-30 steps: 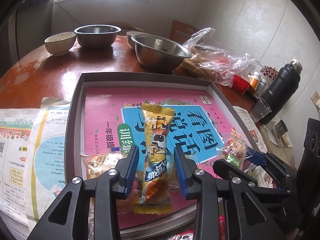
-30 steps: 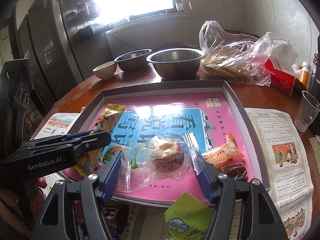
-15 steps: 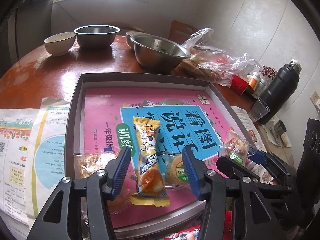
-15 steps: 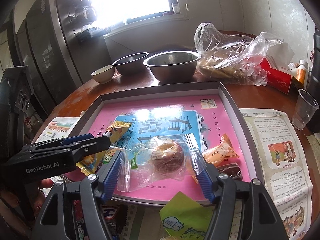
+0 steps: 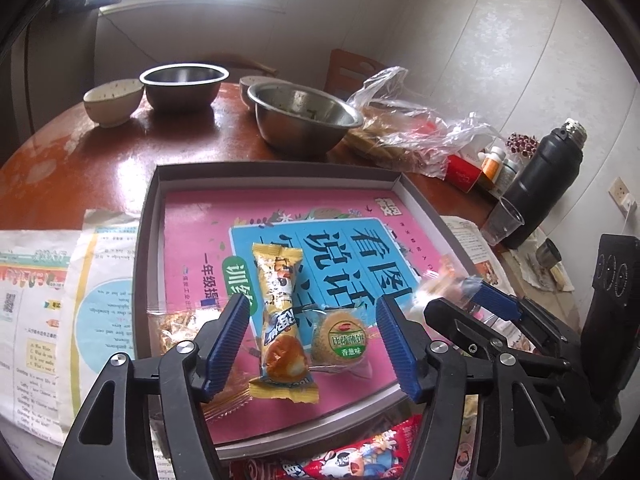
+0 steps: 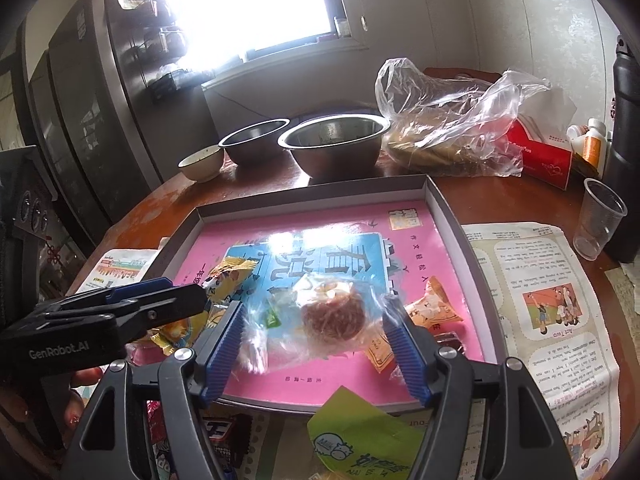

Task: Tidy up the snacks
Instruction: 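Lower both snacks into the tray and open both grippers to release them, then withdraw both open grippers from the tray back over the snack pile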

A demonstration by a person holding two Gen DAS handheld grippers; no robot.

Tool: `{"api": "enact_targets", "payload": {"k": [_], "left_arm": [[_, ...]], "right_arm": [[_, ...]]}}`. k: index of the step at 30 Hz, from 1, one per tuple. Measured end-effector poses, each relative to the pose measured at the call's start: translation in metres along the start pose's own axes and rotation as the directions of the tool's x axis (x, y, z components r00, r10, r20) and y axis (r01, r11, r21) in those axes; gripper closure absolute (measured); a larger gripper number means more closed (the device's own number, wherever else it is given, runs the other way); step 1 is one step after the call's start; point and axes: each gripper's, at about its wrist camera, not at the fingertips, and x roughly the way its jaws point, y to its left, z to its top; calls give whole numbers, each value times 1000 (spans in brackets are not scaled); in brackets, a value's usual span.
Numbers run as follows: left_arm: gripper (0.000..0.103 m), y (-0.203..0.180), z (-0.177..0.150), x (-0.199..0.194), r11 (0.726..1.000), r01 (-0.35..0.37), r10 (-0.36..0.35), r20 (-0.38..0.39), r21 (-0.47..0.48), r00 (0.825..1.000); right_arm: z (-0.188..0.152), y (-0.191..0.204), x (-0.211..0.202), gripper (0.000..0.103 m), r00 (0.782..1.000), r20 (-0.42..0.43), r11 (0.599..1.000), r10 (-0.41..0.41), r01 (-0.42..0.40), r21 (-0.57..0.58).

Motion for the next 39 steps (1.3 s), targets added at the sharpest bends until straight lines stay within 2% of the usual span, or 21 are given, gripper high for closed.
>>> {"api": "enact_targets", "payload": {"k": [24, 39], "left_arm": [[28, 3, 5, -51, 999, -32, 31, 104, 11, 994], [28, 4, -4, -68, 999, -35, 31, 104, 36, 994]], "right_arm": [[12, -13, -43, 27, 995, 104, 999, -9, 6, 34], [5, -6, -56, 26, 994, 107, 1000, 5, -7, 14]]}}
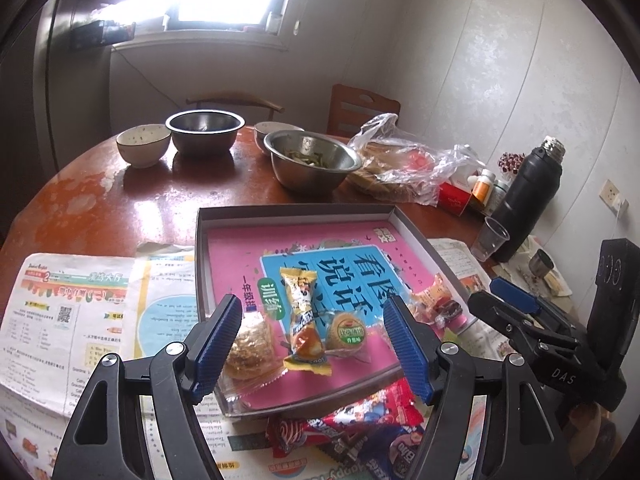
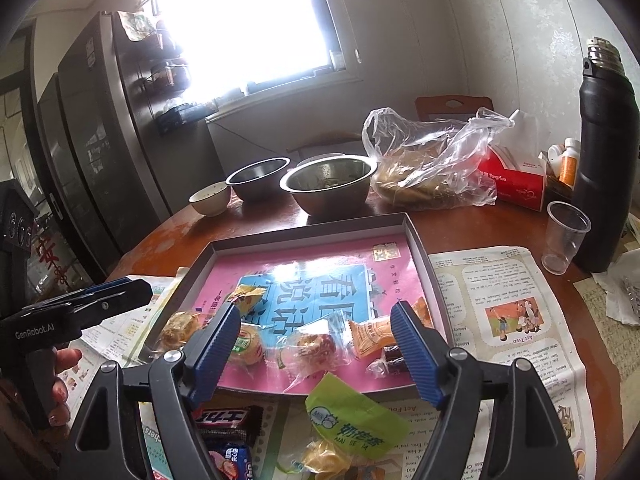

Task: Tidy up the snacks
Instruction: 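Withdraw both open grippers from the tray back over the snack pile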

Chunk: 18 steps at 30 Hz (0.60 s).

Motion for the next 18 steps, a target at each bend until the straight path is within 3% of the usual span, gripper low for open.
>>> {"api": "enact_targets", "payload": {"k": [18], "left_arm": [[28, -4, -37, -7, 999, 2, 2, -75, 55, 997]], "right_arm": [[-14, 6, -15, 26, 1000, -12, 1000, 12, -12, -21]]}}
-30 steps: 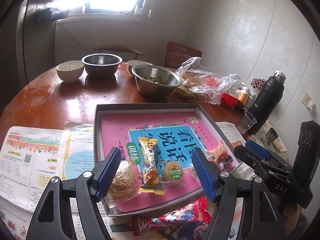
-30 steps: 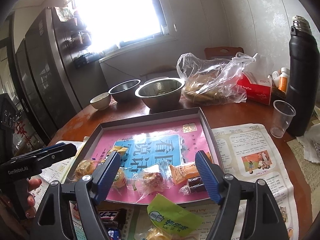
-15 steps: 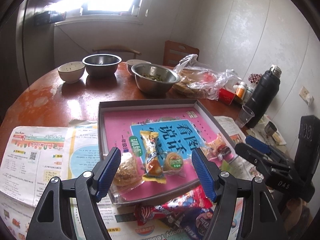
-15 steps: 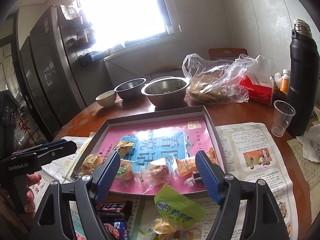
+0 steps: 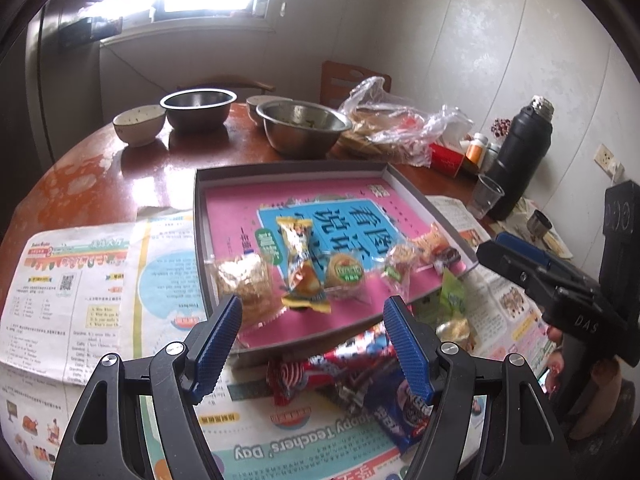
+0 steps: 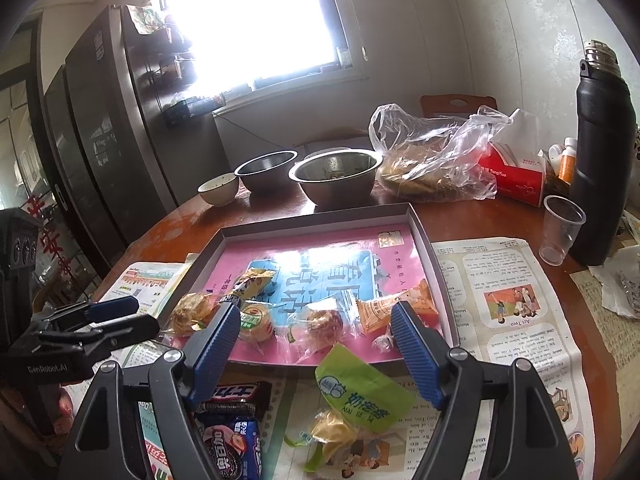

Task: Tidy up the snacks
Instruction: 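Withdraw both open grippers from the tray back over the snack pile, then grasp the red wrapped packet with the left gripper while the right gripper grasps the green-labeled bag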

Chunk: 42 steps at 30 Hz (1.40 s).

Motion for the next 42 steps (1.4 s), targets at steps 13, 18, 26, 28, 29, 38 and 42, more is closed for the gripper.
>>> {"api": "enact_targets", "payload": {"k": [13, 18, 26, 28, 29, 38, 42], "left_arm": [[28, -18, -20, 3, 996, -10, 13, -40, 85, 999], [28, -25, -30, 9, 992, -20, 28, -67, 122, 997], [28, -32, -38, 19, 989, -49, 61, -81, 140, 995], [28, -33, -38, 22, 990, -54, 66, -82, 133, 995], [28, -33, -38, 23, 990, -57, 68, -80, 133, 994], [28, -30, -40, 34, 991, -82, 92, -88, 106, 992], [28, -28, -40, 37, 991, -87, 96, -90, 98, 991]], "right_arm": [[-11, -7, -14, 26, 1000, -7, 1000, -13, 13, 7], [-15, -14, -21, 26, 1000, -7, 1000, -13, 13, 20], [-25, -28, -25, 26, 999, -21, 999, -31, 32, 38], [-28, -30, -24, 26, 999, -31, 999, -34, 35, 38], [-30, -31, -23, 26, 999, -35, 999, -35, 37, 38], [-56, -29, 0, 22, 991, -133, 999, -15, 21, 47], [-64, -30, 9, 22, 986, -167, 997, -9, 22, 73]]}}
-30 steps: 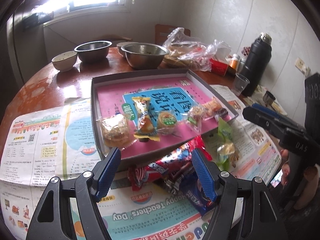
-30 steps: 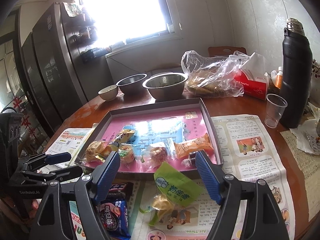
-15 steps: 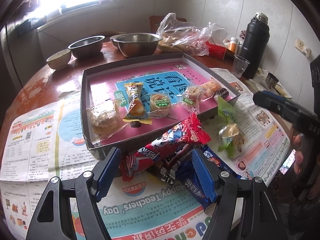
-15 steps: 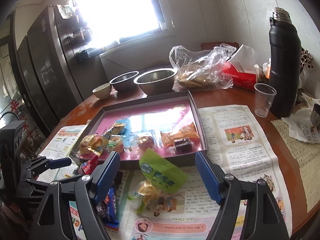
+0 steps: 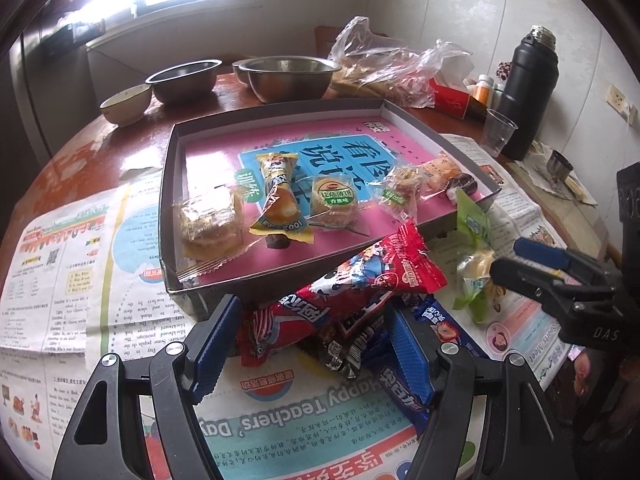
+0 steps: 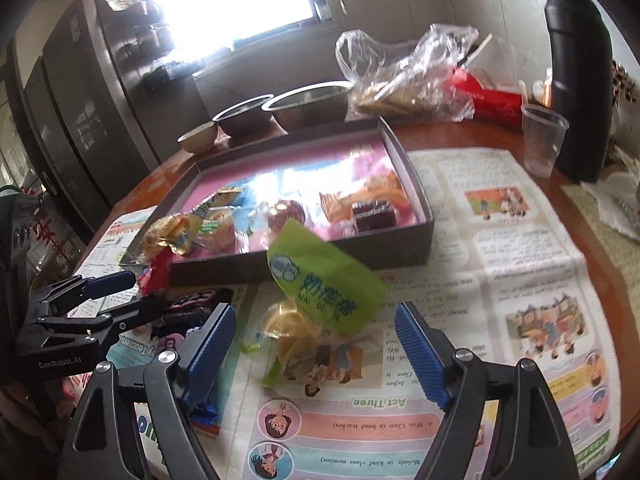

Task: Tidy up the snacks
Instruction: 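Grasp the red wrapped packet with the left gripper while the right gripper grasps the green-labeled bag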

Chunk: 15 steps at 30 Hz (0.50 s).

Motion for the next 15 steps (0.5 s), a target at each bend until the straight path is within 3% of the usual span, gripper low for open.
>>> {"api": "enact_targets", "payload": {"k": [15], "left_arm": [[28, 4, 0, 2, 1000, 2, -2, 7, -24, 1000]], "right_arm": [[-6, 3, 17, 22, 998, -61, 1000, 13, -11, 29]]}}
